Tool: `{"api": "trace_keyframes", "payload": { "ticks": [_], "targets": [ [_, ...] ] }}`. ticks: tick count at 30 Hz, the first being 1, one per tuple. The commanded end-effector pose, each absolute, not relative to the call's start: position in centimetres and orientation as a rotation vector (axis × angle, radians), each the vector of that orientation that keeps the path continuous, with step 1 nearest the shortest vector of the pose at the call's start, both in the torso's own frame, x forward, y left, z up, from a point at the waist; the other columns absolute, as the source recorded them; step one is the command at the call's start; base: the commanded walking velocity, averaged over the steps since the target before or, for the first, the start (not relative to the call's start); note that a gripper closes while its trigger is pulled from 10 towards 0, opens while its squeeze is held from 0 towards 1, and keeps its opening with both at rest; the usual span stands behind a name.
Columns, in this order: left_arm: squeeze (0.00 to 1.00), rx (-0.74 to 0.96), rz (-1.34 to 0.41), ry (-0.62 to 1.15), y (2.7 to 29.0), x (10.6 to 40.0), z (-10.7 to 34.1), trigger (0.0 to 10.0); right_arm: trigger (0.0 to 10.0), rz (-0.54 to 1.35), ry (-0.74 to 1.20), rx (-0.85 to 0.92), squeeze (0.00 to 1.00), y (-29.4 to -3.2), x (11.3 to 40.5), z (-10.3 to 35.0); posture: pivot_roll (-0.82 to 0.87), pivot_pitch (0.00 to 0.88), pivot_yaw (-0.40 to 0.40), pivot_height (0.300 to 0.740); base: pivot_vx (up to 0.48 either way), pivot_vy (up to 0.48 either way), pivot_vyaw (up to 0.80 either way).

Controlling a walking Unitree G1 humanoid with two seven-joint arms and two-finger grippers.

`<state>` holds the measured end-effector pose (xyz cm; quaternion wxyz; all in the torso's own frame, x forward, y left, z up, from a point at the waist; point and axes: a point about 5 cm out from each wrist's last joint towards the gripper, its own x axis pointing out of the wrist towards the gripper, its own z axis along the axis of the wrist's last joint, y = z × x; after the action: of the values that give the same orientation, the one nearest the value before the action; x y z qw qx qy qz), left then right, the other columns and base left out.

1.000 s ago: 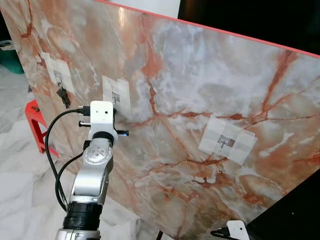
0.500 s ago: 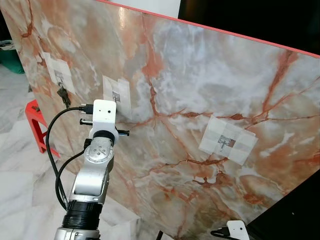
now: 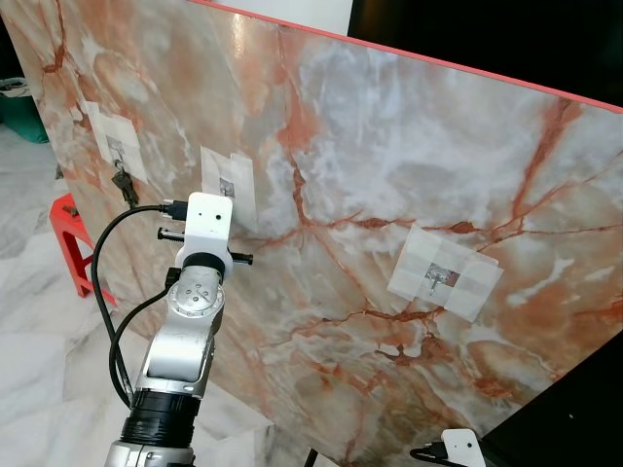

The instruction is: Hang keys on a hook

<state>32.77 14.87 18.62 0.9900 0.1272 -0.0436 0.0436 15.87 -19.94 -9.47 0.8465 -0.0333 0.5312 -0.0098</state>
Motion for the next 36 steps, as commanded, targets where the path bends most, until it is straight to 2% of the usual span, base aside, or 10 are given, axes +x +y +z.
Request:
{"api": "trace_keyframes", "payload": {
  "ticks": [1,10,19,30,36],
  "targets": [
    [0.00,0.281,0.053,-0.152,13.5,32.8,20.1,10.0,10.0,-0.045,1.089,-0.078,0.00,-20.7,16.8,-9.0,0.11,0.000,-0.145,0.740,0.000,0.000,0.00],
    [0.00,0.306,0.058,-0.131,13.2,33.0,20.0,10.0,10.0,-0.046,1.088,-0.076,0.00,-20.7,16.8,-9.0,0.11,0.000,-0.145,0.740,0.000,0.000,0.00],
    [0.00,0.331,0.153,-0.031,15.0,33.2,19.3,10.0,10.0,-0.045,1.089,-0.074,0.00,-20.6,16.8,-9.0,0.11,0.000,-0.142,0.740,0.000,0.000,0.00],
    [0.00,0.376,0.111,0.047,14.8,33.4,19.1,10.0,10.0,-0.045,1.090,-0.072,0.00,-20.5,16.7,-9.0,0.11,0.000,-0.136,0.740,0.000,0.000,0.00],
    [0.00,0.386,0.097,0.023,14.4,33.4,19.5,10.0,10.0,-0.046,1.091,-0.071,0.00,-20.5,16.7,-9.0,0.11,0.000,-0.132,0.740,0.000,0.000,0.00]
  ]
}}
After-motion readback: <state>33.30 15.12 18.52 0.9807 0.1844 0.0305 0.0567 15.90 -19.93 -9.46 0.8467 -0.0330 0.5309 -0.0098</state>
